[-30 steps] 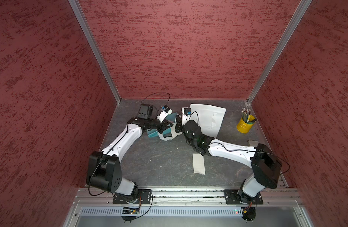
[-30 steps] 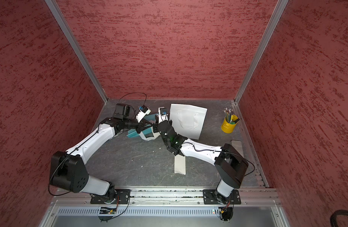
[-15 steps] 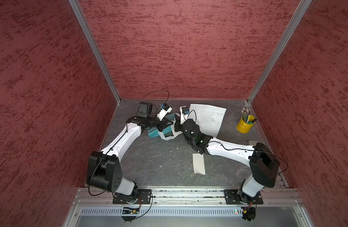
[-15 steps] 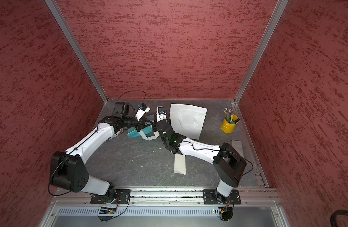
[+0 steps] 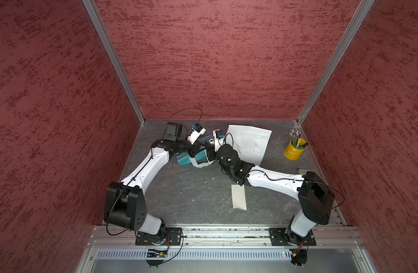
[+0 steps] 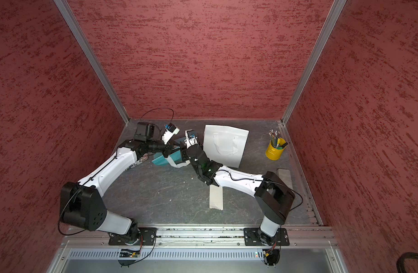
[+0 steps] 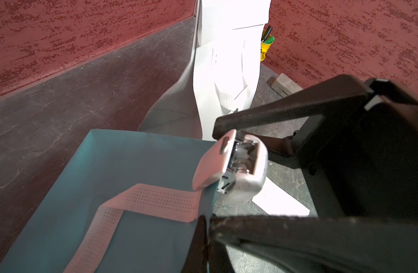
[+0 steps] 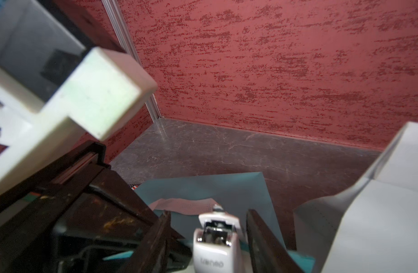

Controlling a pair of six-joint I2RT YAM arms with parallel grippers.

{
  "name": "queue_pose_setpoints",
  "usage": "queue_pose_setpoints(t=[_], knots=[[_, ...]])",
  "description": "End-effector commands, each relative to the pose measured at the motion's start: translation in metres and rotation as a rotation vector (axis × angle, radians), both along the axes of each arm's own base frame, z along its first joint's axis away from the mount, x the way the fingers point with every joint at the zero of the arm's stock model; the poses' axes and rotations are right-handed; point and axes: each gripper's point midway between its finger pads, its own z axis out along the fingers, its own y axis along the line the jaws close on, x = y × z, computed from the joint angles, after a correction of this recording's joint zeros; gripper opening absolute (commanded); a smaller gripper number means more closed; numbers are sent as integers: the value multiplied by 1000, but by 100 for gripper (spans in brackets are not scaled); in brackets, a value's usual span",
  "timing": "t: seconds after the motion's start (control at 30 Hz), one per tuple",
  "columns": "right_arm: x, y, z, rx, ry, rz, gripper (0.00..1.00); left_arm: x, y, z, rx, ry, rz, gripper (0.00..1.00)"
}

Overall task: Staple the receipts to the bags
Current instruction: Place the stapler in the takeout bag, then staple the receipt to the takeout bag.

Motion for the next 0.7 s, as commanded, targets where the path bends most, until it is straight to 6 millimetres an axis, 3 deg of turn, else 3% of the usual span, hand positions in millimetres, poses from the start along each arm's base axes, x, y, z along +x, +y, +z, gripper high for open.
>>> queue_pose_setpoints(t=[0.0,0.17,0.23,0.4,0.47,0.67], knots=[[-8,0,11,32,6,49,62,6,-4,18,-39,-45,-18,0],[-19,-21,30,49,-21,82,77,8,-2,17,-35,-43,-13,0],[-25,-33,37,40,-52,120,89,10,0,18,-37,-44,-11,0],[-34,-71,44,-20,-139,255,90,10,0,18,-32,-41,-27,0],[-44,-81,50,-31,-199,397,90,8,0,18,-22,-57,-45,0],[-52,-80,39,-231,-290,706,90,-6,-1,25,2,-105,-134,0]])
